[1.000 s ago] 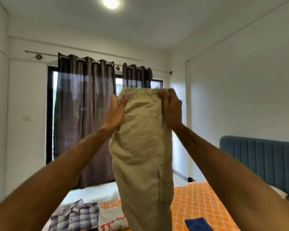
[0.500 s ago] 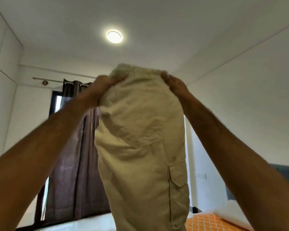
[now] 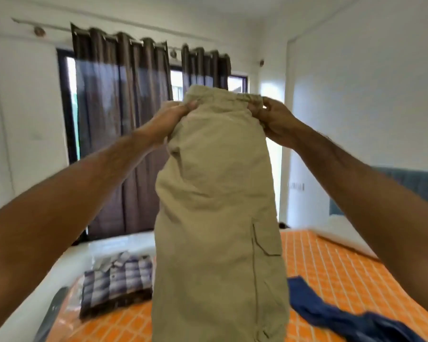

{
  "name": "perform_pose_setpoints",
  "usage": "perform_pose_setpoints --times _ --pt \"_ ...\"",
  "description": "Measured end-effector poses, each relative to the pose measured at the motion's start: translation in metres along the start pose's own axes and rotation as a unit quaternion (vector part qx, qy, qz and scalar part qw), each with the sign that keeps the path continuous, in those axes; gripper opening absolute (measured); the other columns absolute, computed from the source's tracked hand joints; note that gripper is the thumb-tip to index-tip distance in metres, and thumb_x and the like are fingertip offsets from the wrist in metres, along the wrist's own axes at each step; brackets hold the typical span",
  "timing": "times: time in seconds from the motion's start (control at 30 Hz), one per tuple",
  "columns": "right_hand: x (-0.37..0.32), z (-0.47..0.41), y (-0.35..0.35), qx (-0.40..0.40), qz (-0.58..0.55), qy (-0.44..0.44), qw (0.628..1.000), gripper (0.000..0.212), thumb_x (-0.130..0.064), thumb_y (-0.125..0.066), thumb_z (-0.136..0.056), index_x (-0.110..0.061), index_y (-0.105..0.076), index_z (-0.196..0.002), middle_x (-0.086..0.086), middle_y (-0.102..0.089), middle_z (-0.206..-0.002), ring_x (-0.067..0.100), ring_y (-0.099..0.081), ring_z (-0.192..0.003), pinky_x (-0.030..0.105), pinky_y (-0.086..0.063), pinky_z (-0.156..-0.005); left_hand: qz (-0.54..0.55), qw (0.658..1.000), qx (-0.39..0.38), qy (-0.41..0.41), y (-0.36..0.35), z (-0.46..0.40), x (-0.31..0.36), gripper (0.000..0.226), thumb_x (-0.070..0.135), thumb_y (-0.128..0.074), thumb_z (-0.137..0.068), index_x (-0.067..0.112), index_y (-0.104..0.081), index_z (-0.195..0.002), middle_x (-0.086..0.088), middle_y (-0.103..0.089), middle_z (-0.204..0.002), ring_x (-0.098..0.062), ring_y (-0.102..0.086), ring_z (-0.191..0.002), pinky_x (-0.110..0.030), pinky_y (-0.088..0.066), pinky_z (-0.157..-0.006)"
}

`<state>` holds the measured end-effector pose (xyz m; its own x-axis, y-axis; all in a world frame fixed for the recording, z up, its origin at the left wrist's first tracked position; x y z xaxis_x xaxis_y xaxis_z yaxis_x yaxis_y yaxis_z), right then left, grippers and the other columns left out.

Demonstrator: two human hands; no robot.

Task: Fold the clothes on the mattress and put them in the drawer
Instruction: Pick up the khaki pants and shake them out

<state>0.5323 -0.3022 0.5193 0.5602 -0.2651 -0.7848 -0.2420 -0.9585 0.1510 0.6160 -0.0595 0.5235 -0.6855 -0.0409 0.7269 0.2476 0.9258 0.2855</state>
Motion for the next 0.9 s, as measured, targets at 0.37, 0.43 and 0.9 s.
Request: perform_pose_setpoints --times 0.37,0.43,0.9 --pt "0.369 0.113 -0.001 -0.231 0.188 -0.31 0.903 0.025 -0.005 -0.07 -0.094 -0.003 -0.055 -0.114 0.006 -0.062 -0.091 0.014 -0.068 -0.08 0.035 -0.061 -0.06 -0.176 0.922 -0.281 0.2 -0.145 0.105 -0.358 0.02 0.049 -0.064 -0.088 0.033 -0.069 -0.099 0.01 -0.07 -0.098 0.001 -0.067 -0.079 -0.025 -0.057 -0.063" --pt "0.4 0.107 0.007 -0.251 0.166 -0.335 0.893 0.022 -0.005 -0.07 -0.094 -0.006 -0.056 -0.111 0.001 -0.063 -0.087 0.012 -0.068 -0.08 0.033 -0.06 -0.061 -0.197 0.914 -0.303 0.184 -0.158 0.092 -0.383 0.028 0.054 -0.062 -0.088 0.032 -0.069 -0.103 0.006 -0.071 -0.1 -0.005 -0.069 -0.084 -0.033 -0.06 -0.069" --pt "0.634 0.195 -0.006 0.008 0.339 -0.519 0.785 0.081 -0.052 -0.068 -0.083 -0.01 -0.042 -0.148 0.015 -0.04 -0.15 0.039 -0.041 -0.14 0.047 -0.039 -0.111 -0.335 0.867 -0.251 0.269 -0.273 0.138 -0.566 0.091 0.057 -0.069 -0.08 0.016 -0.032 -0.153 -0.02 -0.025 -0.155 -0.044 -0.035 -0.138 -0.053 -0.039 -0.107"
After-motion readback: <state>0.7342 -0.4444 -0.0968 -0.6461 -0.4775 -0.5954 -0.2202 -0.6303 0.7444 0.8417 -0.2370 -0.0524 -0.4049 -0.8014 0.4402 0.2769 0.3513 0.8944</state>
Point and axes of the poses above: each hand's wrist, its own z-axis away from the middle knuckle, its own y-axis out of the back of the hand, x = y × z, the point moved 6 cm from there along -z, towards the middle knuckle
